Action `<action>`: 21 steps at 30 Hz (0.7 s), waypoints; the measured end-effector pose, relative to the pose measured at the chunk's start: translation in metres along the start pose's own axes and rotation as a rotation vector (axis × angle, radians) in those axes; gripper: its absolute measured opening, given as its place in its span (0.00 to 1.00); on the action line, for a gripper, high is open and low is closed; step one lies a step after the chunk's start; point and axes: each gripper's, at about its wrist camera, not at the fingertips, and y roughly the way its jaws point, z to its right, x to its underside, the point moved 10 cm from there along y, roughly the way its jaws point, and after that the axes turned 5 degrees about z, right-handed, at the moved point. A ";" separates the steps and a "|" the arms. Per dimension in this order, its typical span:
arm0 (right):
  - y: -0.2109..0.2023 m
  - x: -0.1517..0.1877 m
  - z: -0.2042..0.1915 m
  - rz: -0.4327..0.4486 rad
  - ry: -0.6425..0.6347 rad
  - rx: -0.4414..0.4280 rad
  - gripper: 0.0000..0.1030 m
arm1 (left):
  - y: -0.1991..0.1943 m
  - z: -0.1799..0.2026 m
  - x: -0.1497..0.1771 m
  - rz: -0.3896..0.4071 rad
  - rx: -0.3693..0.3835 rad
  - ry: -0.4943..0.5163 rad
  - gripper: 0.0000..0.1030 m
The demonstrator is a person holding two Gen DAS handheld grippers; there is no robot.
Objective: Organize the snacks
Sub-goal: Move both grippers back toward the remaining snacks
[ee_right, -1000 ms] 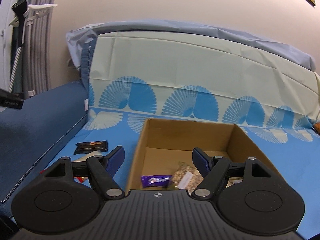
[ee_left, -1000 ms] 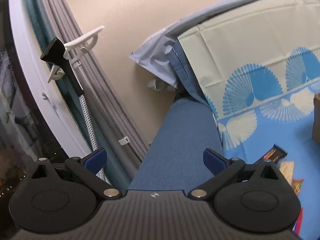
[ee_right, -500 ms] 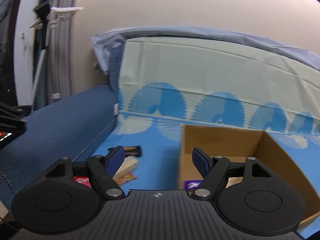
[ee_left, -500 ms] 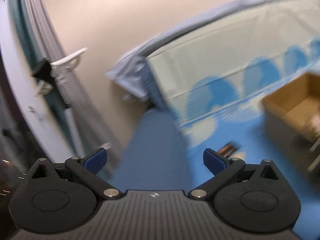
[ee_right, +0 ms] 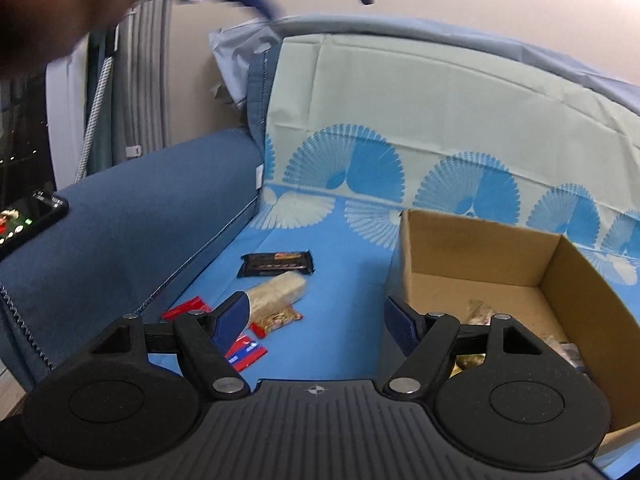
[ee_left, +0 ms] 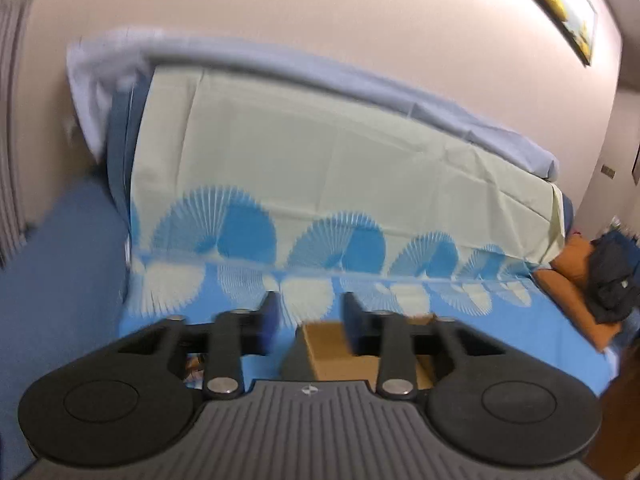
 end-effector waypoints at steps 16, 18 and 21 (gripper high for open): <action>0.048 0.036 -0.042 -0.156 -0.061 -0.158 0.46 | 0.009 -0.136 0.162 0.025 -0.118 0.032 0.24; 0.062 0.041 -0.048 -0.183 -0.090 -0.162 0.57 | -0.005 -0.141 0.172 0.083 -0.121 -0.004 0.24; 0.085 0.048 -0.058 -0.203 -0.131 -0.167 0.69 | -0.019 -0.149 0.193 0.106 -0.168 -0.039 0.24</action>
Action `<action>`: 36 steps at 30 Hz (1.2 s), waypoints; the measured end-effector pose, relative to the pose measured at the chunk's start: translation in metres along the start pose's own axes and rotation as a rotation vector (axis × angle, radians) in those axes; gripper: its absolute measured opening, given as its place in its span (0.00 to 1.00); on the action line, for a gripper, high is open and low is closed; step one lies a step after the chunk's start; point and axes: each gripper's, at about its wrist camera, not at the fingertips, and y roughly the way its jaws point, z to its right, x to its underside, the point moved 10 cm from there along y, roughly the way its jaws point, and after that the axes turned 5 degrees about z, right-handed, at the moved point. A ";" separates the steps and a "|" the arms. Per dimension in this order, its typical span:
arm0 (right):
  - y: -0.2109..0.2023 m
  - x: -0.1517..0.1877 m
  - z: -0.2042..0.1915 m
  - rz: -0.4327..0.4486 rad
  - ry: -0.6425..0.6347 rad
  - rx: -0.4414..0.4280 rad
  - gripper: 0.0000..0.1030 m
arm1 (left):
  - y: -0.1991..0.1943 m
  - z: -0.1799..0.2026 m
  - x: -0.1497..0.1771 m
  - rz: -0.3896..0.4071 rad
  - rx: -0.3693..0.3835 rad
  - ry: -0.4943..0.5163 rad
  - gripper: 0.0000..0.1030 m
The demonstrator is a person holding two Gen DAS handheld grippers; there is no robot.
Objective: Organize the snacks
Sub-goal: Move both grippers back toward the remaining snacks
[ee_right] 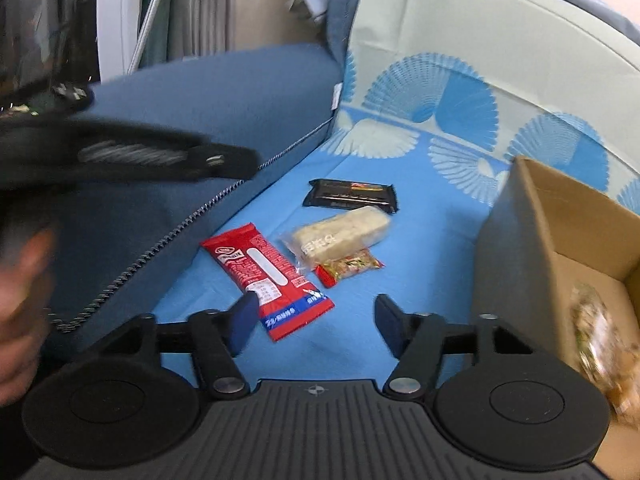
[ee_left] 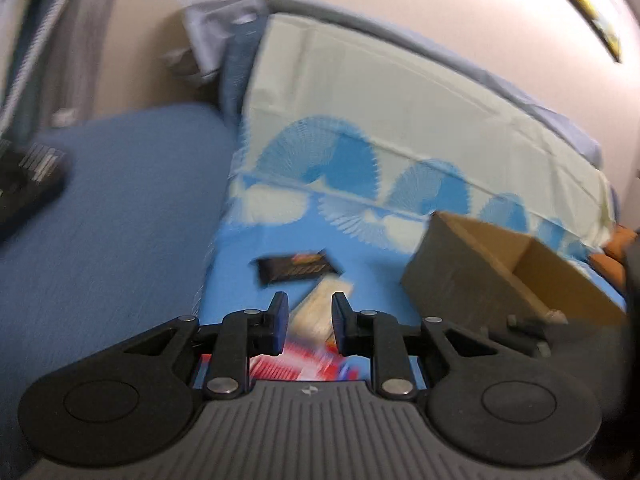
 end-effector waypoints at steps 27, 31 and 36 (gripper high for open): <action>0.039 0.005 -0.026 -0.131 -0.118 -0.146 0.00 | -0.019 0.000 -0.017 0.050 -0.054 -0.002 0.46; 0.049 0.001 -0.017 -0.113 -0.075 -0.110 0.52 | -0.053 0.002 -0.063 0.062 -0.220 0.047 0.62; 0.078 0.001 -0.025 -0.087 -0.096 -0.107 0.74 | -0.094 -0.007 -0.144 0.216 -0.492 0.241 0.92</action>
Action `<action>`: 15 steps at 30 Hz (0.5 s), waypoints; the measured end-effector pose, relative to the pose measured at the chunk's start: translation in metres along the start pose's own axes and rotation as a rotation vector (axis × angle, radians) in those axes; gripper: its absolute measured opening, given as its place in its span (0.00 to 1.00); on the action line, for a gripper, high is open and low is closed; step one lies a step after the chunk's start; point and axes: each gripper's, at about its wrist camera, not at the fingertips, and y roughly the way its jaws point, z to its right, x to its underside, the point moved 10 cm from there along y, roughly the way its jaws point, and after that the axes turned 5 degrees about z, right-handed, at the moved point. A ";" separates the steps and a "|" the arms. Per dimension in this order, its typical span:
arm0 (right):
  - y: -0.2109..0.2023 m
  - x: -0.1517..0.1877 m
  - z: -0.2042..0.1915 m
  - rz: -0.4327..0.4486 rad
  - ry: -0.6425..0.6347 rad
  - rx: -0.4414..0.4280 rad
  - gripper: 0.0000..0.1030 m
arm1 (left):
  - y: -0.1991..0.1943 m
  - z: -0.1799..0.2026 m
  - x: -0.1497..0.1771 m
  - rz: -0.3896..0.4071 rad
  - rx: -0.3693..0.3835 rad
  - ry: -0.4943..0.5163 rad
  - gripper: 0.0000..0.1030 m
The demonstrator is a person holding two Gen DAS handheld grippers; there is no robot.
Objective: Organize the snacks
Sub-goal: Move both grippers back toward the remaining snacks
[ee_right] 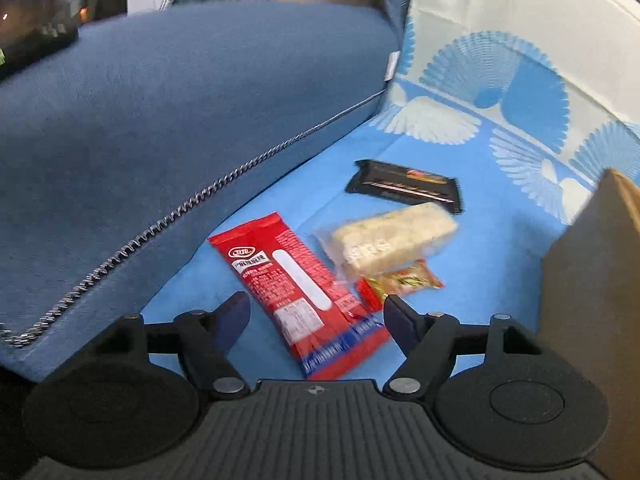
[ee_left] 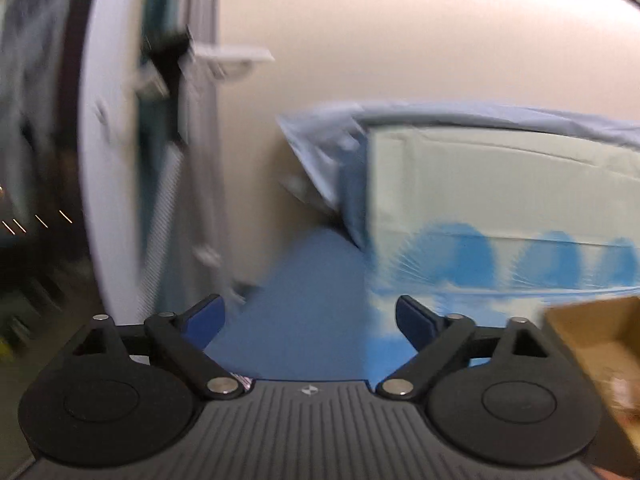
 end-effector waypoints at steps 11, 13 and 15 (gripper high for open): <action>0.033 0.002 -0.007 -0.059 0.002 -0.071 0.66 | 0.072 0.019 -0.001 -0.058 -0.008 0.063 0.93; 0.027 0.004 -0.009 -0.053 -0.011 -0.094 0.53 | 0.056 0.035 -0.012 0.013 0.038 0.080 0.94; 0.021 0.007 -0.010 -0.045 -0.018 -0.112 0.48 | 0.049 0.055 -0.014 0.021 0.075 0.118 0.94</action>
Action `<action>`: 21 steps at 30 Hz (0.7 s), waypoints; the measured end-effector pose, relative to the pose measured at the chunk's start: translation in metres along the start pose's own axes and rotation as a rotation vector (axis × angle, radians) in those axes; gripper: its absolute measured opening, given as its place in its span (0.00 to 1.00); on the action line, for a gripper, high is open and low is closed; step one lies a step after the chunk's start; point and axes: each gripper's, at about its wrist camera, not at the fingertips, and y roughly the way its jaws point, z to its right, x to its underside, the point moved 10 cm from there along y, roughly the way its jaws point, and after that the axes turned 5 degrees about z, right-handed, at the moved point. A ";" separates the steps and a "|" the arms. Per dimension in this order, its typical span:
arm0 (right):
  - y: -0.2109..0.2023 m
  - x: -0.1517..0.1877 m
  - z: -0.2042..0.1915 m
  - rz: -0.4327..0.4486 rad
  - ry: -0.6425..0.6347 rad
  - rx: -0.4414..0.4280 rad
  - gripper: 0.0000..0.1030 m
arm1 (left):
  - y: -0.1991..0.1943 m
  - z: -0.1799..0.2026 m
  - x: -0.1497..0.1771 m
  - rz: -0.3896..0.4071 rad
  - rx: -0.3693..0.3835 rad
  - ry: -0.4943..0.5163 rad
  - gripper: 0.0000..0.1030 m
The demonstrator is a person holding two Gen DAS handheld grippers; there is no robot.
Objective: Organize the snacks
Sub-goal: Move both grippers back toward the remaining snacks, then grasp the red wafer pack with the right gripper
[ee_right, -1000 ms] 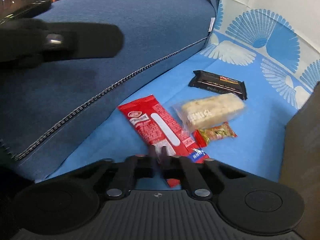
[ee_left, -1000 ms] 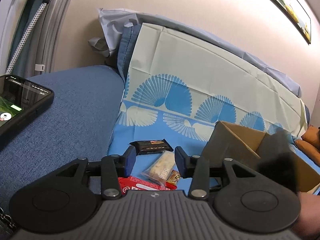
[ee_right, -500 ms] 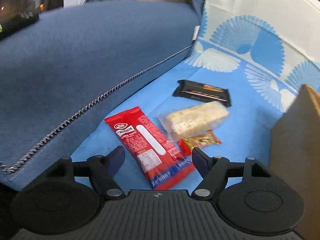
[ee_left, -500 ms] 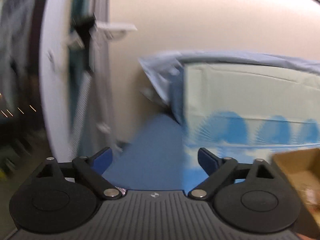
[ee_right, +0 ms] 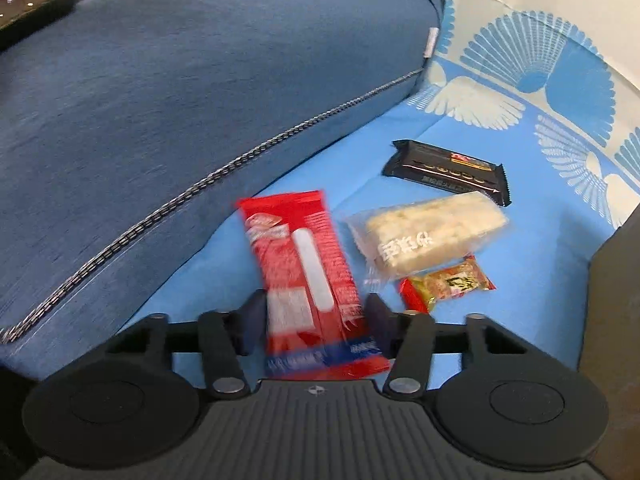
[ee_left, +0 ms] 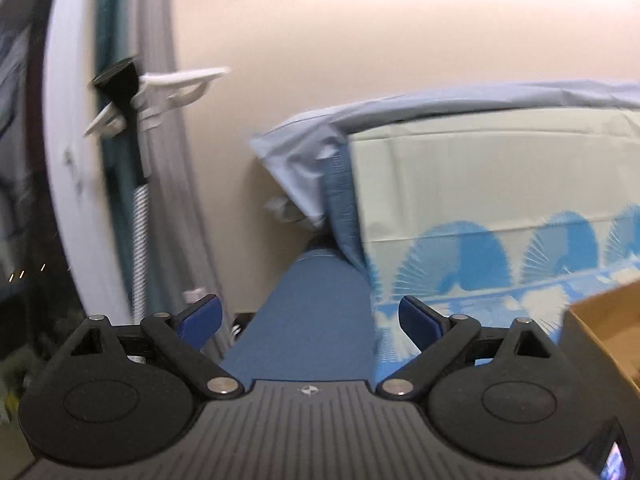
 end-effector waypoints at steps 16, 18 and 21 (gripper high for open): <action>-0.076 0.019 -0.003 -0.078 0.099 0.083 0.31 | 0.007 0.033 0.065 -0.227 0.205 -0.122 0.62; -0.085 0.025 -0.003 -0.111 0.138 0.110 0.31 | 0.006 0.035 0.065 -0.227 0.212 -0.103 0.63; -0.090 0.036 0.001 -0.140 0.224 0.159 0.35 | 0.005 0.049 0.075 -0.253 0.249 -0.055 0.68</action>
